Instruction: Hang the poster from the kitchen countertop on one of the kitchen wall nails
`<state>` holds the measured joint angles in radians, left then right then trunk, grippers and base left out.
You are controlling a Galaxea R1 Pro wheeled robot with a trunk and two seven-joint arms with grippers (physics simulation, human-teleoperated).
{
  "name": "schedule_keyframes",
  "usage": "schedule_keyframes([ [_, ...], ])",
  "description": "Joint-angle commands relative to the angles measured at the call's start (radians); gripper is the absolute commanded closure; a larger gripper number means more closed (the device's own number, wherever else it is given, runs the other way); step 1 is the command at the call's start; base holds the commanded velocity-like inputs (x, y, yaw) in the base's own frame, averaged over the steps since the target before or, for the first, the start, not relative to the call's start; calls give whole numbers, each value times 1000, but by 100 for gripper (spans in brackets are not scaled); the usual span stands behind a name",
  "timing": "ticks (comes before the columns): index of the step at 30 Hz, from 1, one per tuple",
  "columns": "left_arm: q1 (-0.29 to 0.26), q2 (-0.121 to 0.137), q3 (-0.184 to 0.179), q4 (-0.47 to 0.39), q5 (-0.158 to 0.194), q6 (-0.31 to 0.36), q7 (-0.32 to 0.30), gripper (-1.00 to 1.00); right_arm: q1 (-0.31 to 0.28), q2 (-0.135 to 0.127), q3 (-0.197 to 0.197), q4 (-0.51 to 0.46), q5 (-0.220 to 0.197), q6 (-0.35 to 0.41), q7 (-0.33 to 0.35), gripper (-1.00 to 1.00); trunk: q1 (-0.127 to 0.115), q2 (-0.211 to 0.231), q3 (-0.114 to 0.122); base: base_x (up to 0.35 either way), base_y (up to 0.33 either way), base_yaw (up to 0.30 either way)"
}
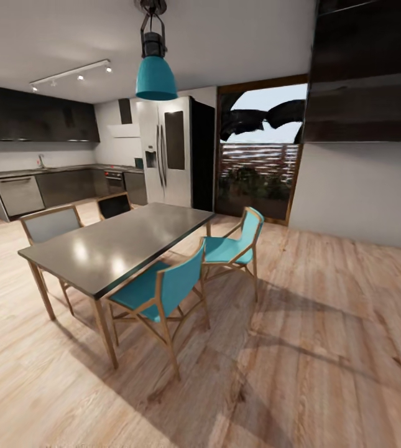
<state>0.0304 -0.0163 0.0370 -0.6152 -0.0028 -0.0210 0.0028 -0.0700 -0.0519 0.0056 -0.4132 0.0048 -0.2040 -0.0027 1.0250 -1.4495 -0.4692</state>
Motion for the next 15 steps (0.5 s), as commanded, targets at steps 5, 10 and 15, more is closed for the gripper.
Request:
schedule_keyframes([
  [5, 0, -1, 3, 0, 0, -2, 0, -100, -1, 0, 1, 1, 1, -3, 0, -100, 0, -1, -1, 0, 291, 288],
  [10, 0, -1, 3, 0, 0, -2, 0, -100, -1, 0, 1, 1, 1, -3, 0, -100, 0, -1, -1, 0, 291, 289],
  [15, 0, -1, 3, -1, 0, -2, 0, -100, -1, 0, 1, 1, 1, -3, 0, -100, 0, -1, -1, 0, 292, 289],
])
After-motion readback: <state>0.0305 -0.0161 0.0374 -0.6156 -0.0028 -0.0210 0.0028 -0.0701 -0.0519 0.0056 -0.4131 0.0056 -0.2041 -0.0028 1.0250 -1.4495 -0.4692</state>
